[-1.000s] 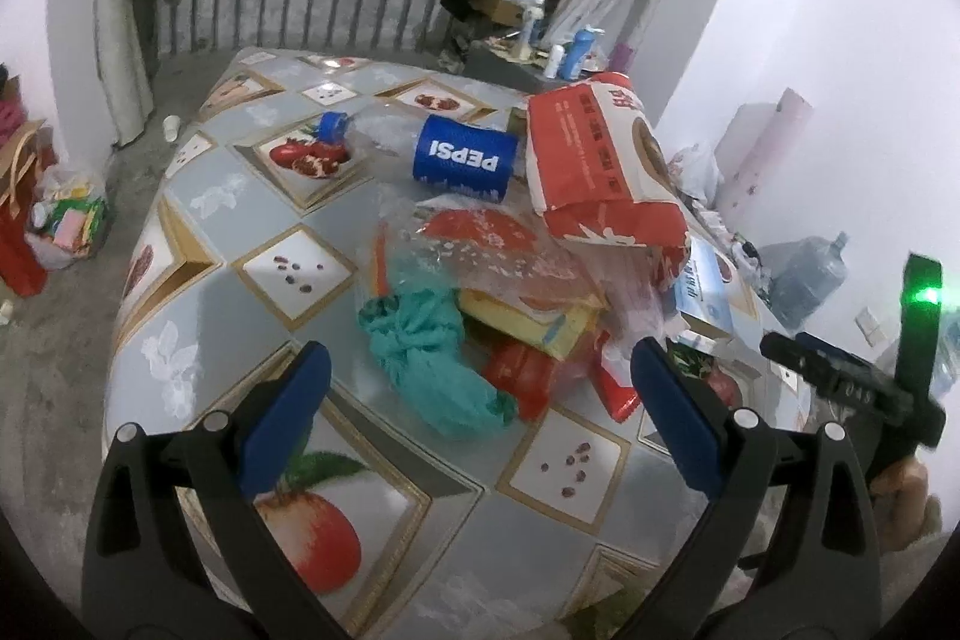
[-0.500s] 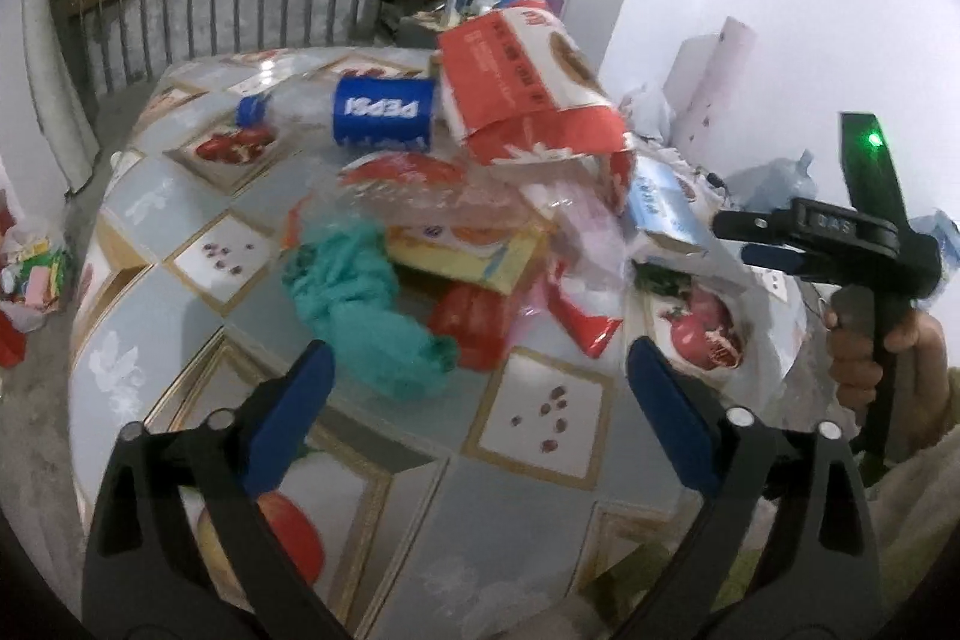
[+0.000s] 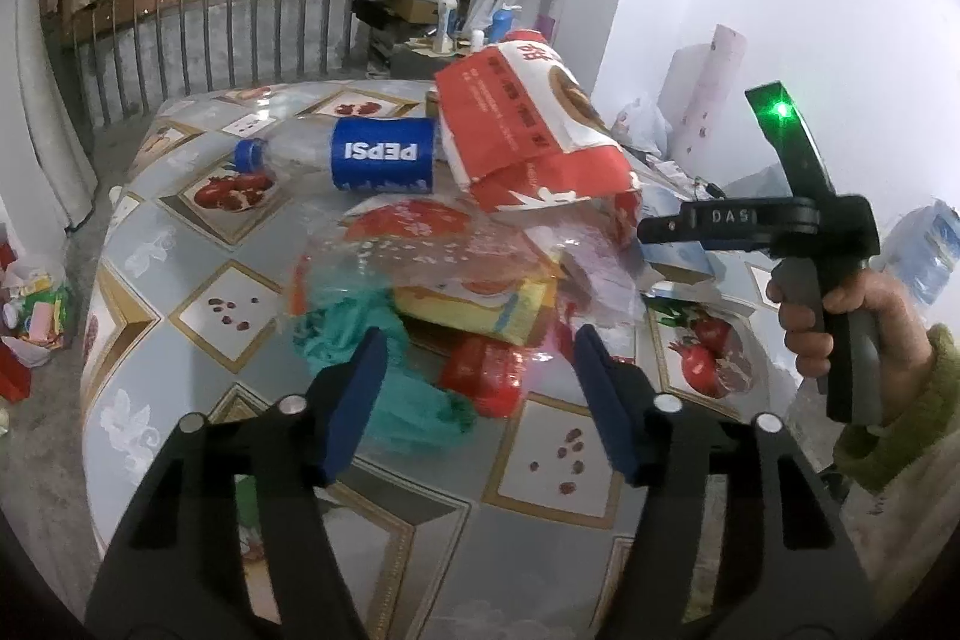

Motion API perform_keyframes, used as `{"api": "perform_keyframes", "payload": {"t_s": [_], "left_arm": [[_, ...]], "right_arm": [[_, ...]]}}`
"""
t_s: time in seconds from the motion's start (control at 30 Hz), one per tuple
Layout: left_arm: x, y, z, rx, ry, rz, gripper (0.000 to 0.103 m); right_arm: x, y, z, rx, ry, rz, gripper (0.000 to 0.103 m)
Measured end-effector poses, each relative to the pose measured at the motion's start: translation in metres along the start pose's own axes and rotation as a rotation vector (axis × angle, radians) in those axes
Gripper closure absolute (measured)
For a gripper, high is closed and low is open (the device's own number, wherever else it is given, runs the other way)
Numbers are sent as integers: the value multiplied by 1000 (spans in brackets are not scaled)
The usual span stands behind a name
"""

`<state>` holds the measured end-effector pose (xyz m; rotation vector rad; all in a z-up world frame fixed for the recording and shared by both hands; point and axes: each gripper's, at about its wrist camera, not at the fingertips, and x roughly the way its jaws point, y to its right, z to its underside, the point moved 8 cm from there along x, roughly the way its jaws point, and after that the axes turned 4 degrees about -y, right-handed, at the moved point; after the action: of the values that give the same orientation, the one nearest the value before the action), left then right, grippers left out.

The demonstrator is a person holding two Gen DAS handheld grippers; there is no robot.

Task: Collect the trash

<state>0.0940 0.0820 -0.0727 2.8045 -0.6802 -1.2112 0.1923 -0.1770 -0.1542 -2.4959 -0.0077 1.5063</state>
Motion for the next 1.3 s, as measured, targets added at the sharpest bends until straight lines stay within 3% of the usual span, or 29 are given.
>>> {"api": "perform_keyframes", "payload": {"t_s": [0.2, 0.3, 0.4, 0.67, 0.83, 0.97, 1.07, 1.2, 1.3], "left_arm": [[-4, -7, -30, -97, 57, 98, 47], [1, -3, -54, -173, 73, 202, 47], [18, -4, -73, -264, 40, 289, 46], [76, -18, -93, -398, -107, 268, 45], [81, -18, -96, -374, -103, 241, 45], [79, -22, -99, -368, -92, 219, 46], [71, -21, -100, -356, -71, 209, 46], [66, -16, -104, -343, -56, 218, 47], [65, -14, -106, -331, -47, 228, 48]], "right_arm": [[4, 3, 5, 20, -21, -31, 22], [4, 5, 5, 32, -20, -42, 24], [1, 7, 7, 36, -19, -54, 29], [-6, 16, 18, 48, -33, -94, 33], [-26, 17, 13, 15, 54, -108, 33], [-54, -17, 5, -165, 194, -125, 33], [-57, -52, 12, -323, 232, -119, 33], [-49, -93, 23, -511, 290, -12, 33], [-45, -102, 20, -545, 331, 69, 33]]}}
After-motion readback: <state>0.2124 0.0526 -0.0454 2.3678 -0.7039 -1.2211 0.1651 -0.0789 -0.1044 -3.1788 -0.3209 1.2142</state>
